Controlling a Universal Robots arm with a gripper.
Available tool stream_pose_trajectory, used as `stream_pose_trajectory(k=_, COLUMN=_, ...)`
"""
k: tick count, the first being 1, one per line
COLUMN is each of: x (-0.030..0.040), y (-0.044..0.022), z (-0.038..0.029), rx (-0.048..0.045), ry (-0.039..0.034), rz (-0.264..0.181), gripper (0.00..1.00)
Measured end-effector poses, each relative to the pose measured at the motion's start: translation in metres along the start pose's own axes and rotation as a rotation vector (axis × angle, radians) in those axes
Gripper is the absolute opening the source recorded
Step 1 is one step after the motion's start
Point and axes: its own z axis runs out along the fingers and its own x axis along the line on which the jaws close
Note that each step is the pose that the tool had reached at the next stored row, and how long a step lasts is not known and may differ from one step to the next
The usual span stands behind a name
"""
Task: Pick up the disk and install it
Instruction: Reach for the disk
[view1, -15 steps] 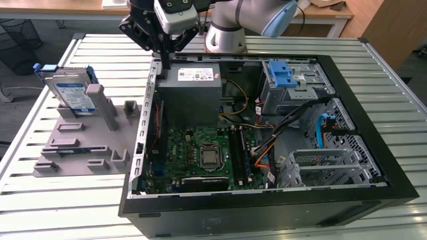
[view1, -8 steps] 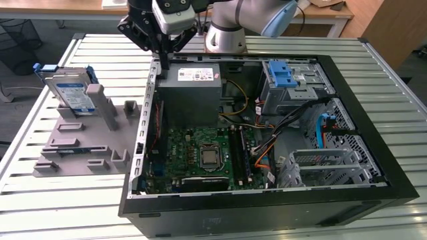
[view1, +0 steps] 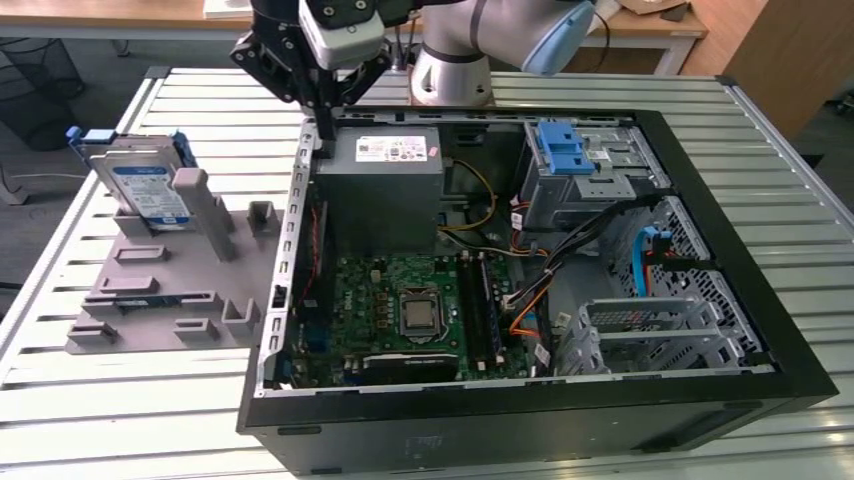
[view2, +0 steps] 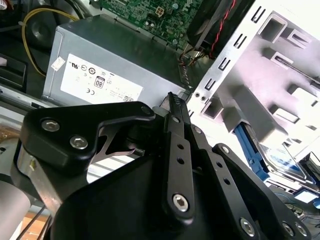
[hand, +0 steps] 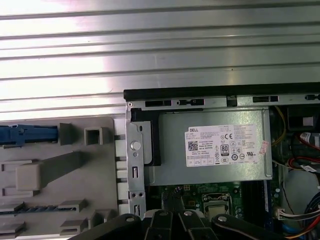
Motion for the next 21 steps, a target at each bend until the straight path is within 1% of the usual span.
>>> stream_pose_trajectory(k=18, x=0.0085, y=-0.0004, z=0.0014, rx=0.0002, ry=0.0011, rz=0.0, gripper=0.11)
stream_pose_trajectory(k=20, x=0.0114, y=0.0009, z=0.0015, rx=0.0001, ry=0.001, rz=0.0, gripper=0.11)
stream_pose_trajectory(k=21, x=0.0135, y=0.0029, z=0.0017, rx=0.0001, ry=0.001, rz=0.0, gripper=0.11)
